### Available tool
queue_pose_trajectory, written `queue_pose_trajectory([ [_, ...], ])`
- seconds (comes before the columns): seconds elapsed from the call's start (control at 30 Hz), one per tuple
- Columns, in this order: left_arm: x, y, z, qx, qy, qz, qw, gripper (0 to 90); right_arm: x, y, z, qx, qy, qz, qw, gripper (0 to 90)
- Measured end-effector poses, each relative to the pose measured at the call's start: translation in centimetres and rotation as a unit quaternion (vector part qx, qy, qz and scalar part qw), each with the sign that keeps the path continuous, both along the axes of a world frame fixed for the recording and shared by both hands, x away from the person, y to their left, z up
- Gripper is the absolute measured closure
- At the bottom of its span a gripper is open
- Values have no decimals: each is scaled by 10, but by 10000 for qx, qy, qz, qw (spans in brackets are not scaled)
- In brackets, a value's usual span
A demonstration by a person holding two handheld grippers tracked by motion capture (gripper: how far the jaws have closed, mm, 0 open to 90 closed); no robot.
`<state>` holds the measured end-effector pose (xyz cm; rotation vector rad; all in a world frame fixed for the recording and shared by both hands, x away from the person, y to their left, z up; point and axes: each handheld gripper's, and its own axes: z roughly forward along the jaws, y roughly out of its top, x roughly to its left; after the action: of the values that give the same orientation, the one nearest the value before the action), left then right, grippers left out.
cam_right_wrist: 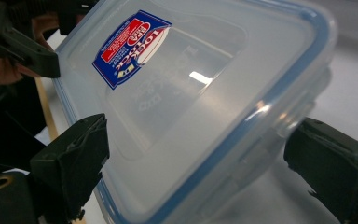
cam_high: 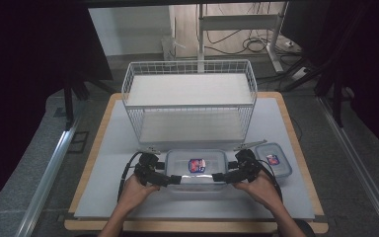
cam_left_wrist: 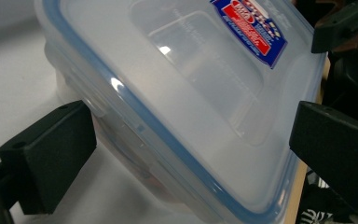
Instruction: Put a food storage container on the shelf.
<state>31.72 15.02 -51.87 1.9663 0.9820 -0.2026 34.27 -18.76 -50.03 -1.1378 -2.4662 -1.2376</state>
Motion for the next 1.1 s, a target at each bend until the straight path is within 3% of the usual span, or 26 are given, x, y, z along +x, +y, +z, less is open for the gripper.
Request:
queue_pose_trajectory([
  [0.07,-3,2,3,-34,-2,16,10000,32,1,-1,0,28,94,-64,9999,82],
  [0.17,-10,3,5,142,-102,35,9998,72,-1,-3,2,57,184,-54,9998,127],
  [0.23,-13,7,5,18,-106,150,9998,120,-4,-5,3,80,212,-53,9997,153],
  [0.27,-16,14,6,-197,-107,249,9994,213,-7,-9,5,171,217,-128,9995,229],
  [0.3,-16,14,6,-197,-107,249,9994,258,-7,-9,5,171,217,-128,9995,229],
  [0.37,-21,20,6,-414,-82,370,9984,297,-9,-14,7,298,194,-210,9991,298],
  [0.53,-32,25,8,-605,-116,541,9966,409,-18,-20,11,443,108,-350,9983,393],
  [0.63,-38,32,6,-913,-19,571,9942,509,-25,-29,11,742,144,-338,9966,479],
  [0.87,-41,34,2,-1108,57,585,9921,527,-32,-29,13,704,-30,-303,9971,484],
  [0.97,-38,34,0,-1099,130,529,9925,515,-32,-29,13,701,-25,-290,9971,486],
  [1.03,-37,31,-4,-1053,280,478,9929,457,-32,-31,11,738,32,-283,9969,481],
  [1.1,-37,32,-5,-1105,306,512,9921,475,-32,-32,9,793,113,-305,9963,484],
])
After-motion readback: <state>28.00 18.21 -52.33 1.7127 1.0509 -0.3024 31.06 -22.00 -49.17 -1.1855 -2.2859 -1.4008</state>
